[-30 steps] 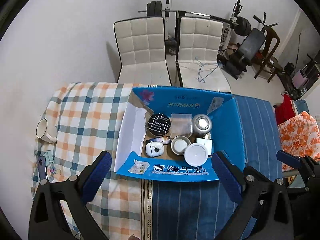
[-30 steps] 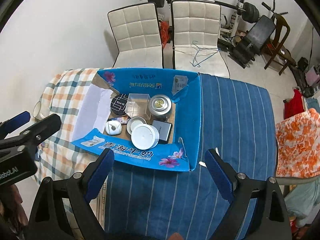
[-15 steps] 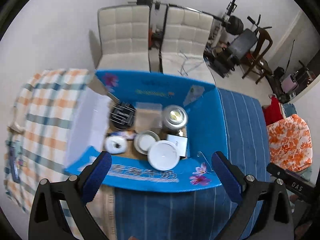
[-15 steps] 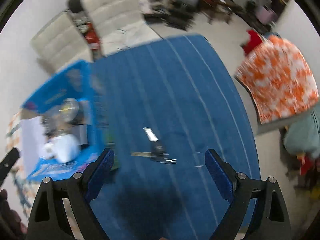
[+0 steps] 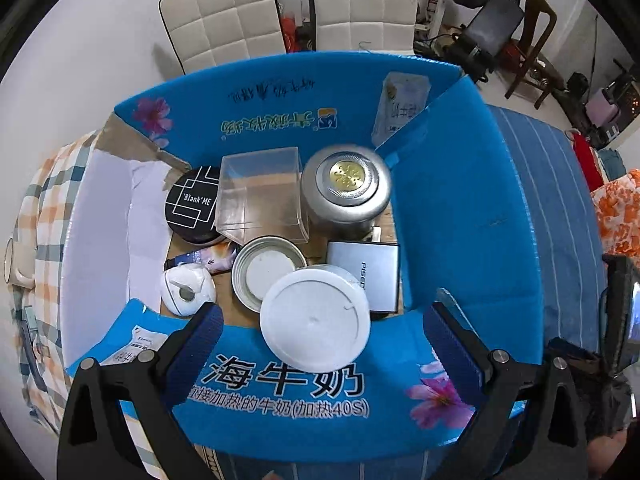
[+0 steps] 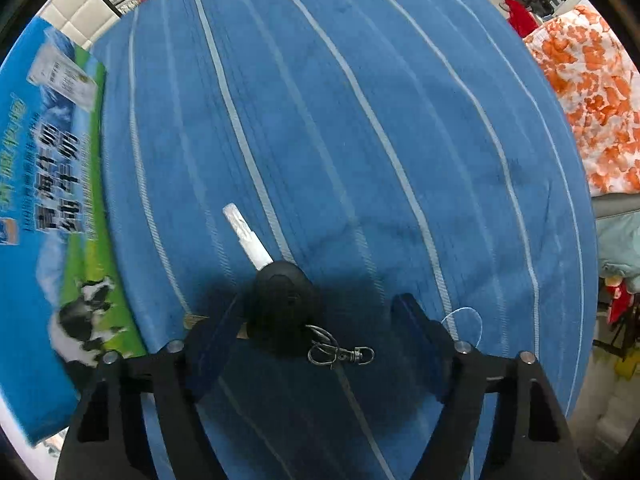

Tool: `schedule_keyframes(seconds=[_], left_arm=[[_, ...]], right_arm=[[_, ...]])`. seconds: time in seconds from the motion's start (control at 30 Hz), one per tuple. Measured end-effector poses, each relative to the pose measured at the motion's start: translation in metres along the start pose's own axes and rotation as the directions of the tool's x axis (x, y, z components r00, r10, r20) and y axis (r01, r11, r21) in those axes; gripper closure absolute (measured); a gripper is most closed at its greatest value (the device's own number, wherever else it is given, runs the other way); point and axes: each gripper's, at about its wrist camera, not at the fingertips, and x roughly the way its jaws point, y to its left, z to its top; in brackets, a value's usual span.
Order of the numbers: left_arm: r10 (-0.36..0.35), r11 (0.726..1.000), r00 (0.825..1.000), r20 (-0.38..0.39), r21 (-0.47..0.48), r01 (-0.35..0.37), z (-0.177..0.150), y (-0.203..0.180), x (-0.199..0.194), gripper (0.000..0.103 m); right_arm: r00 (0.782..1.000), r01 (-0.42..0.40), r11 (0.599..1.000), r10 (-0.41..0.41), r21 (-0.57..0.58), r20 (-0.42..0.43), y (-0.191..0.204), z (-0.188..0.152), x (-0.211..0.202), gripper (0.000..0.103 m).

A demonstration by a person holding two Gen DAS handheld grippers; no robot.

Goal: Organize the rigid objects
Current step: 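Move the right tool to the keys and grasp them, then carry the keys with the right tool into the blue box and release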

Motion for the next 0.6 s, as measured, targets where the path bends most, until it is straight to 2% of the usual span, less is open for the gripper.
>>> schedule_keyframes(seconds=[0.07,0.1,0.17,0.2,0.23,0.37,0.47,0.5,0.6], left_arm=[[0.006,1.0,1.0,-0.007,-0.002,-0.006,0.001,0.001,0.002,0.0],[0.016,1.0,1.0,-0.007,-0.002,-0.016,0.001,0.002,0.003,0.0],[0.022,1.0,1.0,-0.01,0.0,-0.022,0.003,0.003,0.004,0.0],[0.022,1.0,1.0,-0.011,0.0,-0.022,0.003,0.003,0.005,0.0],[0.023,1.0,1.0,-0.01,-0.001,-0.023,0.003,0.004,0.006,0.0],[0.038,0.999,0.999,-0.025,0.015,-0.037,0.002,0.004,0.009,0.0],[0.035,0.999,0.999,-0.029,0.015,-0.034,0.001,0.005,0.007,0.0],[0.029,1.0,0.999,-0.032,0.013,-0.028,0.0,0.006,0.006,0.0],[0.013,1.0,0.999,-0.033,0.015,-0.013,-0.002,0.009,0.0,0.0]], right_arm=[[0.999,0.025,1.0,-0.024,-0.016,0.025,0.004,-0.004,0.001,0.028],[0.999,0.024,1.0,-0.023,-0.019,0.034,0.006,-0.006,0.0,0.032],[0.998,0.029,0.999,-0.027,-0.044,0.053,0.014,-0.013,-0.004,0.046],[0.998,0.031,0.998,-0.028,-0.056,0.059,0.017,-0.017,-0.006,0.063],[0.997,0.046,0.997,-0.042,-0.069,0.061,0.023,-0.02,-0.008,0.067],[0.995,0.081,0.993,-0.075,-0.089,0.068,0.032,-0.027,-0.011,0.068],[0.996,0.065,0.995,-0.06,-0.077,0.062,0.033,-0.026,-0.015,0.07],[0.996,0.06,0.995,-0.055,-0.074,0.066,0.034,-0.028,-0.02,0.075],[0.996,0.036,0.996,-0.029,-0.076,0.09,0.041,-0.029,-0.043,0.077]])
